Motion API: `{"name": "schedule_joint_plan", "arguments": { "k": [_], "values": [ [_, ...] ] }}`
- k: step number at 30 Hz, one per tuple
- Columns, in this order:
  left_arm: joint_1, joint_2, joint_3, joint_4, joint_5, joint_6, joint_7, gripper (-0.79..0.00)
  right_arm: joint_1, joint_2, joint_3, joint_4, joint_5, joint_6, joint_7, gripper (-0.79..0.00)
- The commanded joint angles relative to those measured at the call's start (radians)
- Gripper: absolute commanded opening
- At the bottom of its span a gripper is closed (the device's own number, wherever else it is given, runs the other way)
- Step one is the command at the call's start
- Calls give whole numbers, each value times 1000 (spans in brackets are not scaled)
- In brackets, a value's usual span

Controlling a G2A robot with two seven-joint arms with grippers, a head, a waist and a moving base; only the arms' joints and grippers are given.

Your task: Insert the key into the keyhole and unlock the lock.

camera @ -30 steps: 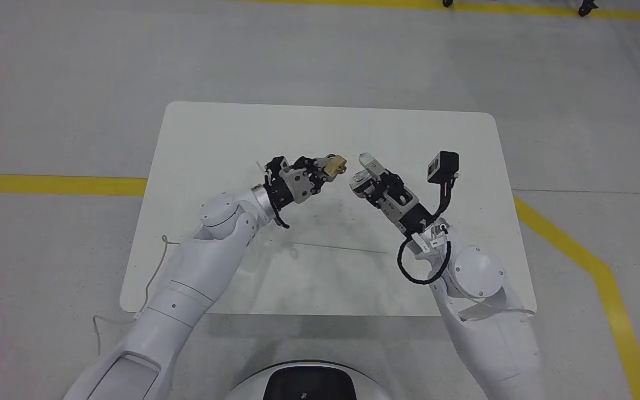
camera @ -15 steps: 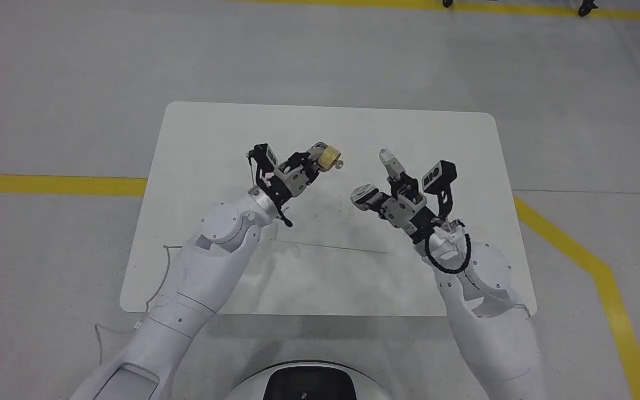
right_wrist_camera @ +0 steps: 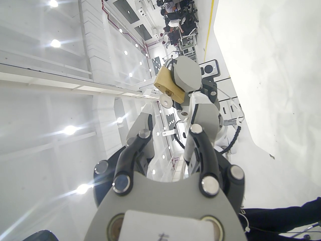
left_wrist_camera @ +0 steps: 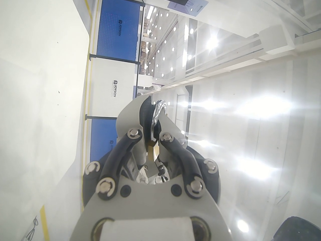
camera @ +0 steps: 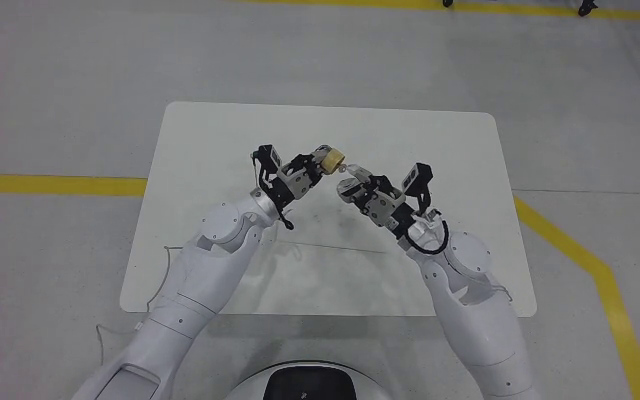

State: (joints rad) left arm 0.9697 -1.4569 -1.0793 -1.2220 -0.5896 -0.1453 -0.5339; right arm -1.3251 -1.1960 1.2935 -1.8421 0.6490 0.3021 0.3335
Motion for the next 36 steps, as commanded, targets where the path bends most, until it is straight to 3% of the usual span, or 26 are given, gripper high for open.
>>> {"name": "schedule_joint_plan", "arguments": {
  "k": [1, 16, 17, 19, 21, 30, 36],
  "values": [
    [0, 0, 0, 0, 2, -1, -3, -785, 4, -1, -4, 1, 0, 2, -1, -499],
    [3, 0, -4, -4, 28, 3, -33, -785, 26, -5, -16, 16, -12, 22, -9, -582],
    [3, 0, -4, -4, 29, 4, -35, -785, 27, -6, -17, 17, -13, 24, -10, -603],
    [3, 0, -4, -4, 30, 3, -37, -785, 27, -6, -17, 17, -13, 25, -9, -730],
    [3, 0, -5, -4, 29, 2, -40, -785, 27, -6, -16, 18, -13, 27, -11, -782],
    [3, -2, -6, -4, 30, -2, -36, -785, 22, -8, -10, 19, -1, 31, -10, -785],
    [4, -3, -6, -5, 41, -17, -31, -785, 19, -17, 6, 33, 128, 23, -31, -785]
  ]
}}
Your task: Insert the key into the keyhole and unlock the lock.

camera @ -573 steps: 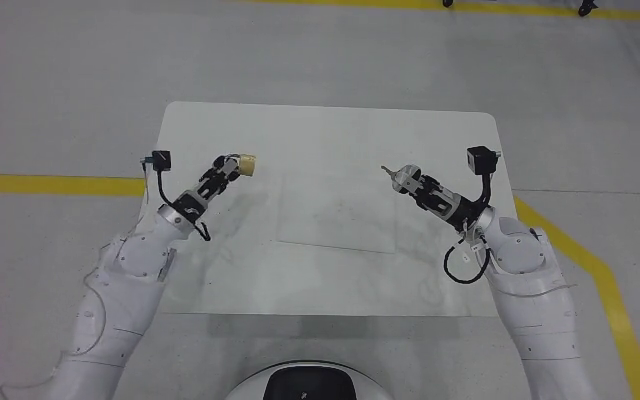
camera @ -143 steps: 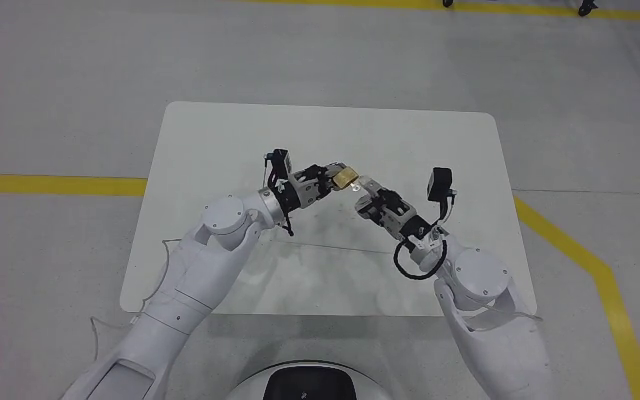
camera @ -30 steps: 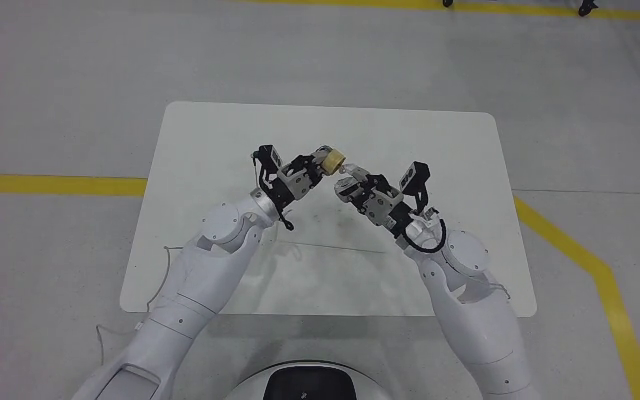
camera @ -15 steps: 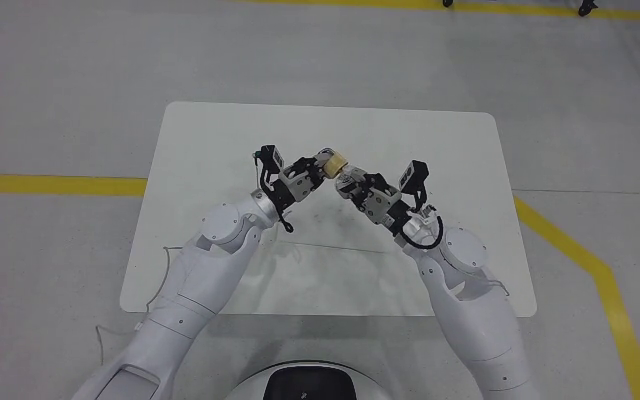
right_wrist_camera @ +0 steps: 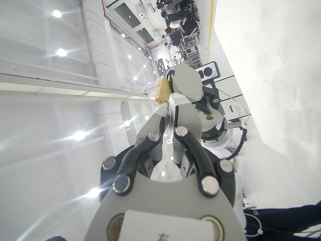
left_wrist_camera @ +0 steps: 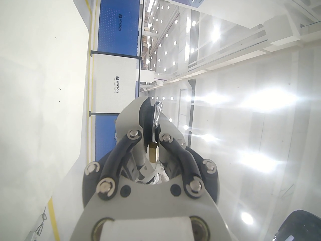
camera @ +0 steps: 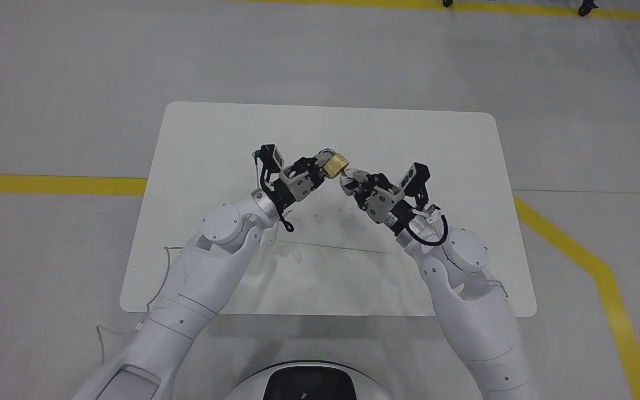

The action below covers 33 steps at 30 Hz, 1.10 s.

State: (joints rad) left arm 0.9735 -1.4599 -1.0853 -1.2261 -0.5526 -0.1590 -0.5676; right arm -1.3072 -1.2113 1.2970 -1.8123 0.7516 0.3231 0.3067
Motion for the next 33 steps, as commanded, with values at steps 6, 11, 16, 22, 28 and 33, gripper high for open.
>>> {"name": "schedule_joint_plan", "arguments": {
  "k": [6, 11, 16, 22, 28, 33],
  "values": [
    [5, 2, -8, -17, 31, -23, 7, -785, 13, -7, 10, 24, 143, 97, -33, -785],
    [10, 4, -11, -24, 55, -43, -3, -785, 21, -10, 16, 37, 227, 147, -37, -785],
    [12, 10, -14, -28, 131, -101, -11, -785, 25, -12, 24, 46, 311, 198, -24, -785],
    [20, 15, -28, -39, 162, -142, -23, -785, 29, -14, 31, 55, 379, 236, -25, -785],
    [24, 19, -45, -40, 157, -151, -24, -785, 29, -14, 36, 55, 397, 236, -37, -785],
    [23, 21, -55, -35, 151, -152, -24, -785, 25, -11, 52, 49, 389, 217, -23, -782]
  ]
}}
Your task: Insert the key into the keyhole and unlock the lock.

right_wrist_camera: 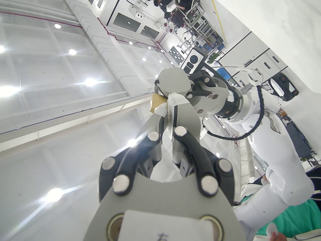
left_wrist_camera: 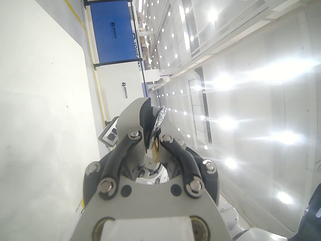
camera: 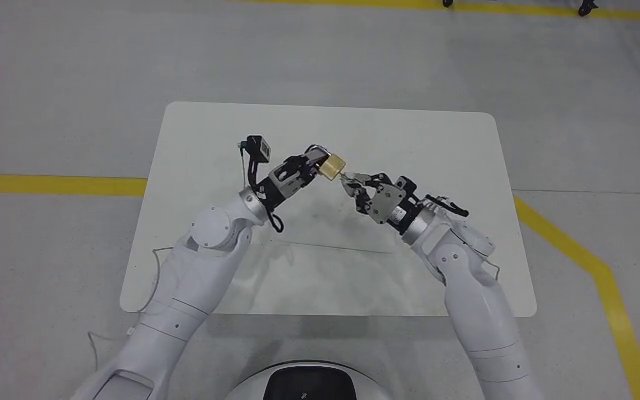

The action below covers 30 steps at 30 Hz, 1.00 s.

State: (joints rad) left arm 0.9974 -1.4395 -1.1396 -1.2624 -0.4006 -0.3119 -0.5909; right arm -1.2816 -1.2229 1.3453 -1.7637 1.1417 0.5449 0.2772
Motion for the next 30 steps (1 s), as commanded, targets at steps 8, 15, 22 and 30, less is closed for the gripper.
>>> {"name": "schedule_joint_plan", "arguments": {
  "k": [8, 15, 22, 30],
  "values": [
    [-6, 3, -14, 6, -7, 5, 1, -785, -1, 9, 24, -18, -79, -35, 50, 0],
    [-5, 11, -44, 3, -8, 16, -13, -785, -2, 10, 25, -19, -87, -36, 55, 0],
    [2, 12, -64, -8, -56, 23, -2, -785, -2, 10, 25, -19, -87, -36, 55, 0],
    [8, 22, -74, -16, 92, 17, 50, -785, -42, 15, 80, -74, -167, -183, 46, 0]
  ]
}}
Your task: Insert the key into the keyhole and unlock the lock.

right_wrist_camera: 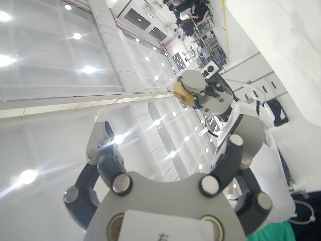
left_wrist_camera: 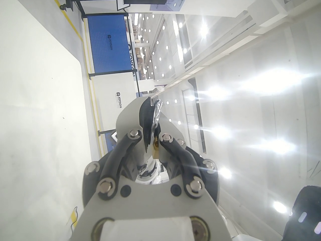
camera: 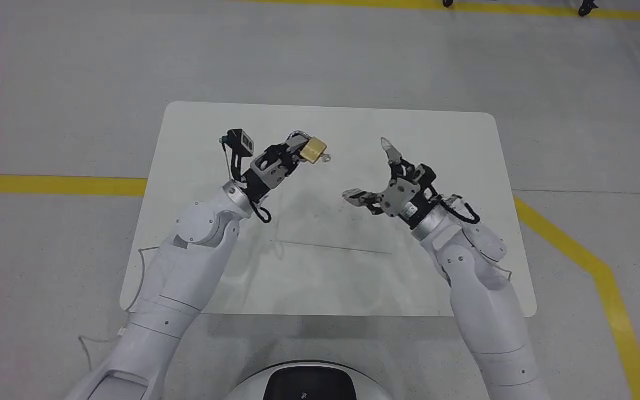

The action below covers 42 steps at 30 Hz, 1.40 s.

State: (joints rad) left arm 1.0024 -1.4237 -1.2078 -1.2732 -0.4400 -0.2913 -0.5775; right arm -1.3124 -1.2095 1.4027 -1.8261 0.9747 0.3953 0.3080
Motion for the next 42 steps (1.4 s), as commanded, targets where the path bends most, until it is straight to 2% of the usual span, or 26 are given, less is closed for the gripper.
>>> {"name": "schedule_joint_plan", "arguments": {
  "k": [1, 4, 8, 11, 14, 19, 21, 23, 25, 29, 33, 37, 42],
  "values": [
    [9, 12, -9, -14, 214, 8, 58, -785, -22, 5, 51, -18, 0, -49, 32, 0],
    [35, 27, -19, -53, 379, 58, 69, -785, -46, 13, 135, -32, -9, -71, 43, 0],
    [46, 51, -13, -75, 553, 132, -84, -785, -65, 20, 209, -55, -24, -84, 31, 0],
    [49, 61, -6, -71, 634, 194, -140, -785, -78, 24, 234, -79, -83, -111, -2, 0],
    [38, 59, 6, -36, 678, 238, -80, -785, -82, 25, 242, -94, -133, -133, -34, 0],
    [-11, 46, 70, 68, 707, 266, -53, -785, -66, 26, 263, -92, -128, -118, -61, 0],
    [-35, 40, 95, 109, 708, 270, -53, -526, -66, 26, 263, -92, -128, -118, -61, 0],
    [-56, 34, 113, 144, 714, 269, -41, -357, -66, 26, 263, -92, -128, -118, -61, 0],
    [-70, 30, 125, 170, 710, 268, -36, 0, -66, 26, 263, -92, -128, -118, -61, 0],
    [-78, 29, 116, 195, 690, 258, -21, 0, -66, 26, 263, -92, -128, -118, -61, 0],
    [-45, 41, 35, 159, 606, 216, 27, 0, -66, 26, 263, -92, -128, -118, -61, 0],
    [31, 64, -68, 44, 580, 157, 90, 0, -66, 26, 263, -92, -128, -118, -61, 0],
    [131, 84, -154, -129, 654, 126, 223, 0, -66, 26, 263, -92, -128, -118, -61, 0]
  ]
}}
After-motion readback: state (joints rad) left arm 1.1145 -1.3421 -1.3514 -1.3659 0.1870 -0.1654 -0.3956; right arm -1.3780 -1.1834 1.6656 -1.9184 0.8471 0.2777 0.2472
